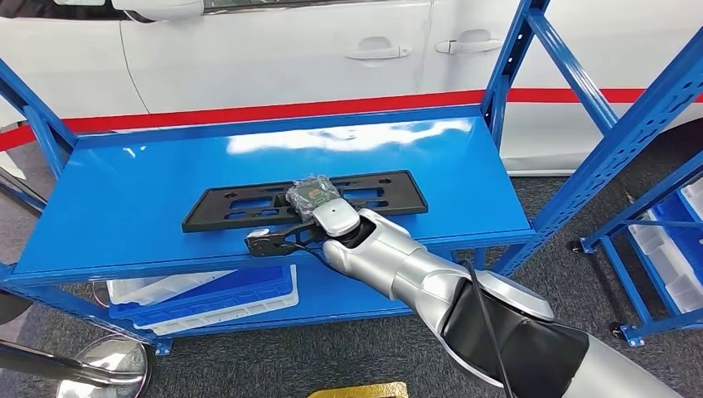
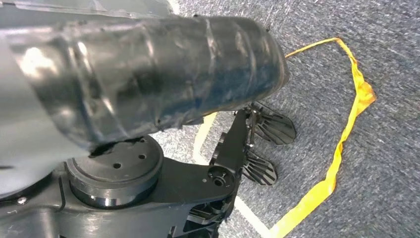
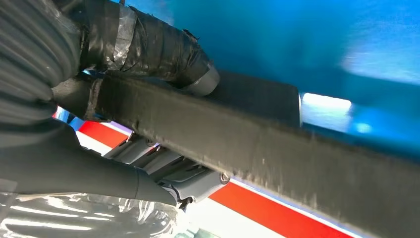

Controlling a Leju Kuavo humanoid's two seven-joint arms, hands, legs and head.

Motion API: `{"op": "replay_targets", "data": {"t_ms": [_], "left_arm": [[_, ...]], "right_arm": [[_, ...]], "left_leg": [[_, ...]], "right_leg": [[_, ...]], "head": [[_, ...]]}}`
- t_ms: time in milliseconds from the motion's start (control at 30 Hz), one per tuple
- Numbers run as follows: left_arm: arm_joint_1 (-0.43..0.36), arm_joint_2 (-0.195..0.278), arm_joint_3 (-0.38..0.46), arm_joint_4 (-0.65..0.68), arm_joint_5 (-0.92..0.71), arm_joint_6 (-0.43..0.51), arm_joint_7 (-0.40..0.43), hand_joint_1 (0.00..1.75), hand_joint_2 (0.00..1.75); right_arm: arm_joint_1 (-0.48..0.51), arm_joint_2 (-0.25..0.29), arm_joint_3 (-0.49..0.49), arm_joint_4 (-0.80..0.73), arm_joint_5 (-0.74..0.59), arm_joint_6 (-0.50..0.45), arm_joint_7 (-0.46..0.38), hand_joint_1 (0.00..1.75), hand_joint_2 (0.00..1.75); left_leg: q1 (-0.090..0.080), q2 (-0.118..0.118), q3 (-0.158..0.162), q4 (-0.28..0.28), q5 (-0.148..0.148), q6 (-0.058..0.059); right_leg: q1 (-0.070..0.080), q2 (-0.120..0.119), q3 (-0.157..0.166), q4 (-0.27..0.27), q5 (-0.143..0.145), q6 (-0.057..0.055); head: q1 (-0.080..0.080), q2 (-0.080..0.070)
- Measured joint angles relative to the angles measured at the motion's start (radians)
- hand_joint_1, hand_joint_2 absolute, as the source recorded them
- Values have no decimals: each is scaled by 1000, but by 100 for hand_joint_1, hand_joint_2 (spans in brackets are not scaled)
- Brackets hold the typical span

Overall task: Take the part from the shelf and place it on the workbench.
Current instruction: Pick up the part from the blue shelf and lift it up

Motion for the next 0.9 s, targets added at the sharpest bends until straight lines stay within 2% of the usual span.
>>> {"op": "replay_targets", "data": {"t_ms": [167,300,400,500,633,900], "left_arm": [[0,6,1,0,0,-11,-19,0,0],[1,7,2,0,0,-34,-47,0,175],[2,7,2,0,-1,-52,-71,0,175],[3,7,2,0,-7,-65,-89,0,175],[3,7,2,0,-17,-76,-100,0,175],[9,1,2,0,-18,-66,-103,0,175]], "right_arm": [[0,11,0,0,11,-19,-25,175,175],[-8,21,0,-7,73,-133,-57,175,175],[-43,28,4,-33,139,-232,-79,175,175],[-105,32,10,-91,198,-269,-106,175,175],[-184,34,18,-212,244,-223,-137,175,175],[-309,16,68,-503,286,-104,-143,175,175]], "left_leg": [[0,0,0,0,0,-2],[0,0,0,0,0,-2],[0,0,0,0,0,-2],[0,0,0,0,0,-2],[0,0,0,0,0,-2],[0,0,0,0,-1,-3]], "right_leg": [[0,-1,1,-1,0,0],[0,-1,2,-2,0,0],[0,-1,2,-2,0,0],[0,-1,2,-2,0,0],[0,-1,2,-3,0,0],[0,-1,1,-3,0,0]], "head": [[0,0],[0,0],[0,0],[0,0],[0,0],[0,0]]}}
